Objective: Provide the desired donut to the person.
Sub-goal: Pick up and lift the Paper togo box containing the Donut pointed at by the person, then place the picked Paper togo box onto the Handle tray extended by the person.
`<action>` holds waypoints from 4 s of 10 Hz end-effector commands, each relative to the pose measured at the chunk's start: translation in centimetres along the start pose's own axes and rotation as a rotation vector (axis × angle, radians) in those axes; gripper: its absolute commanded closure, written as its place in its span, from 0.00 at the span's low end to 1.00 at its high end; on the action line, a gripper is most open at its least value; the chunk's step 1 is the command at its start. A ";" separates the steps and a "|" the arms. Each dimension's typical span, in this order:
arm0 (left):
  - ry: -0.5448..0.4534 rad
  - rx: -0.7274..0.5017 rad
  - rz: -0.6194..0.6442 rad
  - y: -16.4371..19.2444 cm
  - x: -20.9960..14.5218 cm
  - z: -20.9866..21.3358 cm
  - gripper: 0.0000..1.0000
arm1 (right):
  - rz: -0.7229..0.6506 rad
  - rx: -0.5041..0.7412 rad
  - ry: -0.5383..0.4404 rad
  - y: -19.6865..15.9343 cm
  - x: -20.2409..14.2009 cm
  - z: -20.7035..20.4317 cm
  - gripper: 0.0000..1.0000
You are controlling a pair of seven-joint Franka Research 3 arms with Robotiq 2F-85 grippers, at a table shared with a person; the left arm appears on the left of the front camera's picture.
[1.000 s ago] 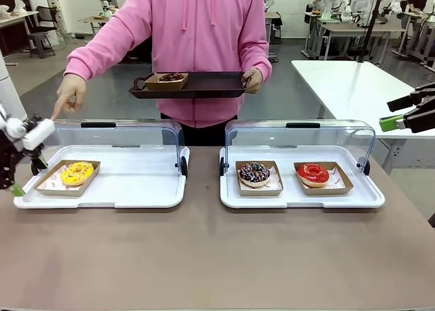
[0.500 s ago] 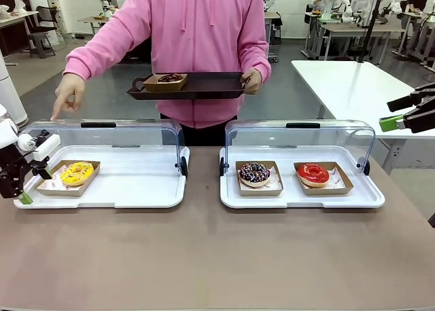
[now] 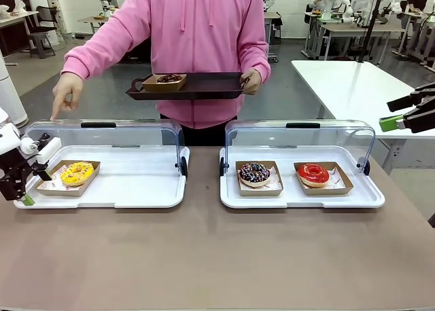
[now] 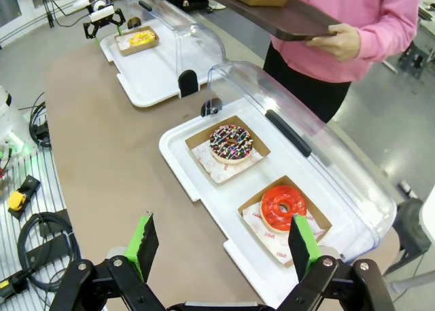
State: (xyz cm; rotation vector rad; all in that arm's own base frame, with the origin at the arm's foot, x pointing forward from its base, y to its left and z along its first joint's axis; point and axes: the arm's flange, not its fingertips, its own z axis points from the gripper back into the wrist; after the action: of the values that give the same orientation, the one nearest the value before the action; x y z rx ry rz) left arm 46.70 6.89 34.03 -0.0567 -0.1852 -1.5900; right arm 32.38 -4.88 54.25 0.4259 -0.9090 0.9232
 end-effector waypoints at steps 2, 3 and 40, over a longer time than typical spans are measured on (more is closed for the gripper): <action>-0.019 0.048 -0.004 1.2 -1.6 -1.1 0.00 | 0.002 0.008 -0.011 -0.2 -0.1 -0.2 0.00; -0.032 0.056 -0.002 1.3 -1.8 -1.1 0.00 | 0.002 0.008 -0.011 -0.2 -0.1 -0.2 0.00; -0.002 0.427 -0.231 -19.6 6.7 24.8 1.00 | 0.002 0.008 -0.011 -0.2 -0.1 -0.2 0.00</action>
State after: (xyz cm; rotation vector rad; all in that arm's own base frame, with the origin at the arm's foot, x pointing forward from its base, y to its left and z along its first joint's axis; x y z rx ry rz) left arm 25.29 4.72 57.78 0.2975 -0.5661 -1.7690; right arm 32.37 -4.89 54.25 0.4258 -0.9088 0.9230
